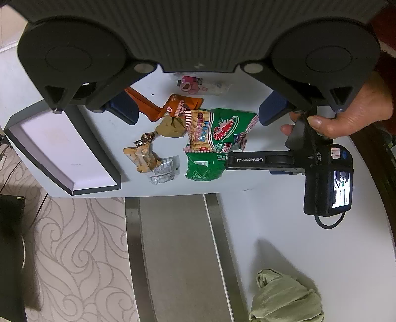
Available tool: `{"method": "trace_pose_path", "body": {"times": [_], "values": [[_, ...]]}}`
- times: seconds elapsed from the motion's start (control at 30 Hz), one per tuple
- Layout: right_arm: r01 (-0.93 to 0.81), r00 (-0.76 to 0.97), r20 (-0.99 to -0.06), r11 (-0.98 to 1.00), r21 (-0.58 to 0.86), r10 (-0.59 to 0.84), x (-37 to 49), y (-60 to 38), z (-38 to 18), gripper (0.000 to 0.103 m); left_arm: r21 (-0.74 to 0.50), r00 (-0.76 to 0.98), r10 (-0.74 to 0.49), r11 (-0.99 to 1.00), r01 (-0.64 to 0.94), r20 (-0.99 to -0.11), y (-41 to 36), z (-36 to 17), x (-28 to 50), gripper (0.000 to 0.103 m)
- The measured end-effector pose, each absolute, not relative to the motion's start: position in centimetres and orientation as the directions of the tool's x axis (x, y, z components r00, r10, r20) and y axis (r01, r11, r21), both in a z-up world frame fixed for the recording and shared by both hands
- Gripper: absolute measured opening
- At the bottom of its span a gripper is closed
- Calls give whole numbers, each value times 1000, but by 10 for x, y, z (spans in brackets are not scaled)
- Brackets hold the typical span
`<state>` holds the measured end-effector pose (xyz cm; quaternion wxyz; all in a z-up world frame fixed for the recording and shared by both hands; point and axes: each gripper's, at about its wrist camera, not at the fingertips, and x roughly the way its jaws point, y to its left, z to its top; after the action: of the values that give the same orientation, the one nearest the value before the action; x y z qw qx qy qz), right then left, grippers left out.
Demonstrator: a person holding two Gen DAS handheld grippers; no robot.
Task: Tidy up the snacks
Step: 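Move both grippers over the snack pile beside the white box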
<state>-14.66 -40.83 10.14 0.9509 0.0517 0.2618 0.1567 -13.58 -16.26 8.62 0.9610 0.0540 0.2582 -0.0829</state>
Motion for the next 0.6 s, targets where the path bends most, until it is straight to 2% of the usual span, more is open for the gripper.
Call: {"method": "trace_pose_path", "body": {"times": [0.3,0.6], "values": [[-324,790,-486,928,187,374,-145,-409,98,103,66,854,-160,973,220,-495,-156,80,-145,101],[-307,799,-490,937,167,349,-143,-418,89,103,42,839,-240,954,298,-488,-152,71,-162,101]]}}
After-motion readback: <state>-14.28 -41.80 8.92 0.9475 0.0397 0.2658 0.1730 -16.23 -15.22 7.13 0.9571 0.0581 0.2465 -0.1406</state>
